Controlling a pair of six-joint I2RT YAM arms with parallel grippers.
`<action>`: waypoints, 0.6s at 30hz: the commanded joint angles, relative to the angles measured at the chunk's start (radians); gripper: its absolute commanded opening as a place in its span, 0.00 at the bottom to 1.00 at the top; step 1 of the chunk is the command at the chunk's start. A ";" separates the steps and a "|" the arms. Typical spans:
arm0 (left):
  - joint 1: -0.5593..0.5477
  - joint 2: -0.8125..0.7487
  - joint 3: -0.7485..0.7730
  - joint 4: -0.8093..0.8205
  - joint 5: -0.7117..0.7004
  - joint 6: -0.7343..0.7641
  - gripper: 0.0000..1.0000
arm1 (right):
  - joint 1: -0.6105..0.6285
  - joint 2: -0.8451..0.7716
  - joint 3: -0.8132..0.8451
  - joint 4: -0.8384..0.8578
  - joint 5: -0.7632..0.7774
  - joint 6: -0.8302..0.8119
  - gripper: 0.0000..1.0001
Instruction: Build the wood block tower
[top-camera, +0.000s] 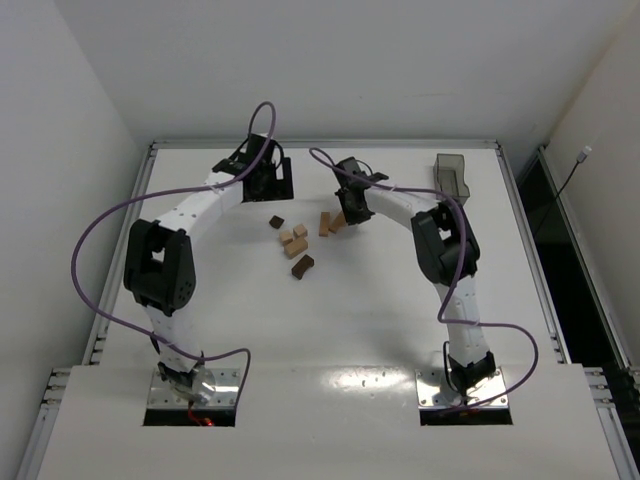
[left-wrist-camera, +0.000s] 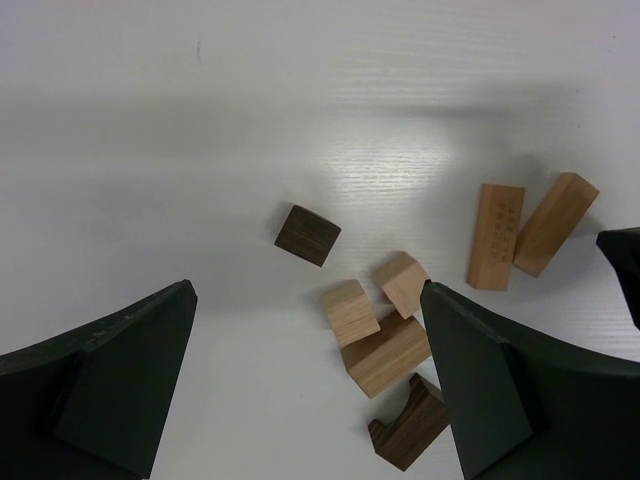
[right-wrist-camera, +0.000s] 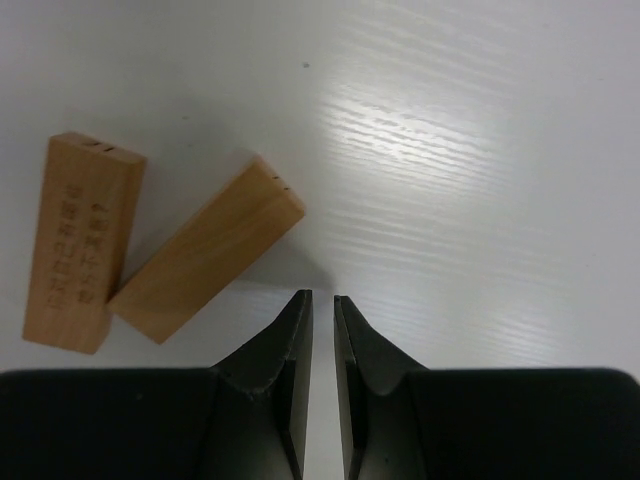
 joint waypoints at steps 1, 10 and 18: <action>0.007 0.014 0.006 0.023 0.023 -0.014 0.94 | -0.016 -0.022 0.022 0.009 0.071 0.023 0.12; 0.007 0.023 0.015 0.023 0.023 -0.014 0.94 | -0.026 0.064 0.128 0.018 0.028 0.023 0.12; 0.007 0.033 0.024 0.023 0.023 -0.014 0.94 | -0.016 0.092 0.157 0.018 -0.016 0.023 0.13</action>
